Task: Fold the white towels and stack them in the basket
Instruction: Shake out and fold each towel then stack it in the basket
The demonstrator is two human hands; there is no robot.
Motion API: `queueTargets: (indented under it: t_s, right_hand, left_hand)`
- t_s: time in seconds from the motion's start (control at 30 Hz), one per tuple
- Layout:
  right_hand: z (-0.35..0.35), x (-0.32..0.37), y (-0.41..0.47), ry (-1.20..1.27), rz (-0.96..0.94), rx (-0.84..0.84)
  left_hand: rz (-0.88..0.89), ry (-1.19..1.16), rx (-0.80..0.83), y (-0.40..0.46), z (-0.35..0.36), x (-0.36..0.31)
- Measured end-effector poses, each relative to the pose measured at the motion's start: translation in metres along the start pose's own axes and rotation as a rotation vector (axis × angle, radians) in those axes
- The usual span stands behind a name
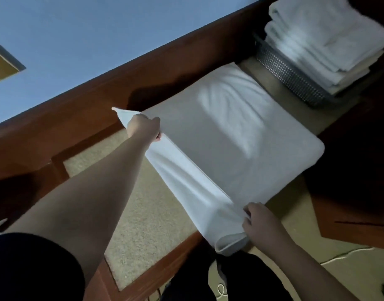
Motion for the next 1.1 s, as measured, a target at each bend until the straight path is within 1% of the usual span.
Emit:
queueTargets:
  t_s: [0.07, 0.13, 0.2, 0.27, 0.33, 0.4, 0.43, 0.53, 0.57, 0.63, 0.73, 0.8, 0.87, 0.9, 0.93, 1.0, 1.03, 1.1]
  right_hand:
    - [-0.015, -0.018, 0.004, -0.026, 0.083, -0.035]
    - [-0.032, -0.034, 0.007, 0.003, 0.130, -0.088]
    - [-0.048, -0.046, 0.010, 0.082, 0.142, -0.140]
    - [-0.058, -0.059, 0.016, 0.176, 0.146, -0.165]
    - [-0.060, -0.073, 0.023, 0.226, 0.175, -0.137]
    - [-0.054, -0.087, 0.031, 0.243, 0.216, -0.091]
    - [-0.050, -0.093, 0.035, 0.254, 0.229, -0.076]
    - [-0.043, -0.103, 0.046, 0.331, 0.253, -0.054]
    - [-0.041, -0.105, 0.047, 0.365, 0.266, -0.039]
    - [-0.035, -0.112, 0.048, 0.407, 0.288, -0.002]
    - [-0.023, -0.120, 0.045, 0.373, 0.289, 0.065]
    - [-0.017, -0.124, 0.043, 0.334, 0.289, 0.113]
    - [-0.013, -0.129, 0.042, 0.335, 0.319, 0.132]
    - [-0.013, -0.132, 0.041, 0.347, 0.334, 0.125]
    - [-0.014, -0.135, 0.041, 0.362, 0.344, 0.109]
    - [-0.021, -0.138, 0.041, 0.395, 0.324, 0.062]
    - [-0.025, -0.138, 0.041, 0.425, 0.303, 0.034]
    - [-0.033, -0.137, 0.042, 0.507, 0.270, -0.012]
  left_hand:
    - [0.056, -0.024, 0.007, 0.003, 0.009, -0.030]
    - [0.097, -0.037, 0.017, 0.006, 0.021, -0.054]
    - [0.117, 0.017, 0.038, 0.008, 0.035, -0.071]
    - [0.141, 0.141, 0.087, 0.014, 0.053, -0.080]
    - [0.191, 0.415, 0.119, 0.015, 0.069, -0.083]
    - [0.320, 0.699, 0.123, 0.011, 0.087, -0.085]
    - [0.430, 0.831, 0.133, 0.006, 0.098, -0.087]
    - [0.866, 1.251, 0.225, -0.015, 0.138, -0.092]
    - [0.957, 1.370, 0.271, -0.015, 0.149, -0.088]
    - [1.037, 1.524, 0.302, -0.009, 0.163, -0.085]
    - [1.107, 1.646, 0.249, -0.006, 0.175, -0.097]
    - [1.122, 1.701, 0.200, -0.003, 0.179, -0.111]
    - [1.137, 1.785, 0.153, 0.002, 0.182, -0.123]
    - [1.173, 1.840, 0.144, 0.002, 0.184, -0.127]
    - [1.227, 1.876, 0.166, 0.000, 0.187, -0.132]
    - [1.321, 1.912, 0.287, -0.003, 0.195, -0.136]
    - [1.304, 1.914, 0.353, -0.001, 0.196, -0.138]
    - [1.261, 1.894, 0.422, 0.006, 0.194, -0.146]
Point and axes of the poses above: each hand's wrist, its own y-axis towards the middle knuckle, its own z-axis out of the palm, x = y × z, the point moved 7 cm from there along y, towards the middle knuckle, and after that the axes turned 6 degrees about y, right-handed, at the moved point
